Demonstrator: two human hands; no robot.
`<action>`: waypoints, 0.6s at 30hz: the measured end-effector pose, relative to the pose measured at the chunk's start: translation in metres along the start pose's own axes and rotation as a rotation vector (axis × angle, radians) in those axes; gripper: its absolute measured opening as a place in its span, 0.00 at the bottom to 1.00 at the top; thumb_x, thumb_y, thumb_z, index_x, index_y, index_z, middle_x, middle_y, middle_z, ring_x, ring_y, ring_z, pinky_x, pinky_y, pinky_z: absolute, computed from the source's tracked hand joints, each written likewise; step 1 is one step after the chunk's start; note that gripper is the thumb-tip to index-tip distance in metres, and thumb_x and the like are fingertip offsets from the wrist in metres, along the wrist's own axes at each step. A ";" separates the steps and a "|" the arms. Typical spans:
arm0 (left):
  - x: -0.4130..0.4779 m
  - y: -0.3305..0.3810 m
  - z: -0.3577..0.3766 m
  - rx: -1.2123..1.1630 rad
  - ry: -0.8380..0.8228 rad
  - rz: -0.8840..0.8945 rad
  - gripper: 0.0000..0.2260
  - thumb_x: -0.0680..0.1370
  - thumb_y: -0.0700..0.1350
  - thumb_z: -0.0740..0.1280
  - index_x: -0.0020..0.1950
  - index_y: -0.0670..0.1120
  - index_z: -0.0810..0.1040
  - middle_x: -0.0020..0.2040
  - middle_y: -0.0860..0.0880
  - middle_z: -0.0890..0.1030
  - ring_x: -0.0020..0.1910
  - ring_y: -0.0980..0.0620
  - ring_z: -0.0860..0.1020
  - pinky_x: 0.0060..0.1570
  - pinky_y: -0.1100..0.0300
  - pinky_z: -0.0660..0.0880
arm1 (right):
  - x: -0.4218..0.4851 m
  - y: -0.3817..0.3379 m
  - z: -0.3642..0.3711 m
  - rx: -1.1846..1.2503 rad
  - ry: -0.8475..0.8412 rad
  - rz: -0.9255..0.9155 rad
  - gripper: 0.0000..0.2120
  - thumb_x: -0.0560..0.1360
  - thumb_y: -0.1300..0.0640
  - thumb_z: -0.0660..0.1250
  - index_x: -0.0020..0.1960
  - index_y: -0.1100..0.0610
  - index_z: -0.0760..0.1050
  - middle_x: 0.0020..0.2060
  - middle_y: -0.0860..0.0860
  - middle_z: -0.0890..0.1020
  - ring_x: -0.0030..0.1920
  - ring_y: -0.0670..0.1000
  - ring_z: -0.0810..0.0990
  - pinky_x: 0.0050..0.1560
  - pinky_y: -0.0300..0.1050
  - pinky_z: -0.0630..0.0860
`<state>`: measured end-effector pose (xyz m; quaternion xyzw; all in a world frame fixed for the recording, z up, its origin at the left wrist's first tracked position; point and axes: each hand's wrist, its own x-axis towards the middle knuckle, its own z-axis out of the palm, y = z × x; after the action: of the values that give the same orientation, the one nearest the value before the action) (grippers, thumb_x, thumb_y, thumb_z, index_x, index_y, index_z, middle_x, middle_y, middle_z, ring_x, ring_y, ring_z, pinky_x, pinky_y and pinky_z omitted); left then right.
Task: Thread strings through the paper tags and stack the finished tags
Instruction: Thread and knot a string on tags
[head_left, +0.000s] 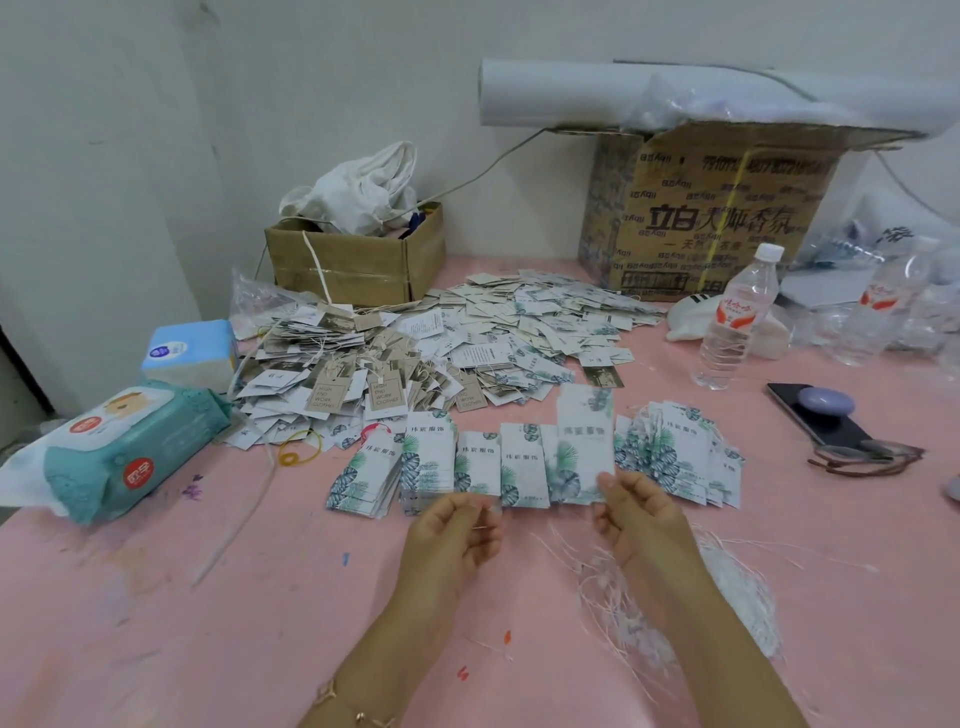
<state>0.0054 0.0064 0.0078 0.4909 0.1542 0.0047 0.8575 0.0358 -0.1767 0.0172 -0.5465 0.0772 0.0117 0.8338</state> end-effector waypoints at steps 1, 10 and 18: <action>0.001 0.001 0.000 -0.011 0.007 -0.013 0.09 0.80 0.33 0.62 0.43 0.39 0.78 0.32 0.46 0.82 0.29 0.54 0.79 0.31 0.65 0.78 | 0.004 -0.006 -0.008 -0.016 0.062 -0.023 0.04 0.74 0.61 0.69 0.47 0.59 0.76 0.33 0.50 0.78 0.31 0.46 0.76 0.34 0.35 0.77; 0.003 0.006 0.000 0.005 0.025 -0.028 0.09 0.79 0.33 0.62 0.42 0.40 0.78 0.31 0.47 0.82 0.25 0.55 0.77 0.26 0.66 0.76 | 0.058 -0.046 -0.059 -0.141 0.481 -0.154 0.13 0.77 0.61 0.68 0.57 0.67 0.75 0.38 0.56 0.78 0.34 0.47 0.75 0.29 0.29 0.75; 0.006 0.006 0.000 0.023 0.035 -0.035 0.08 0.79 0.33 0.62 0.42 0.41 0.77 0.31 0.47 0.82 0.25 0.55 0.76 0.27 0.66 0.75 | 0.066 -0.048 -0.073 -0.598 0.562 -0.248 0.18 0.80 0.53 0.62 0.65 0.62 0.73 0.58 0.57 0.80 0.48 0.57 0.83 0.57 0.52 0.75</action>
<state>0.0117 0.0107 0.0111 0.4977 0.1777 -0.0036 0.8489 0.0973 -0.2675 0.0231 -0.7513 0.2284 -0.2164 0.5802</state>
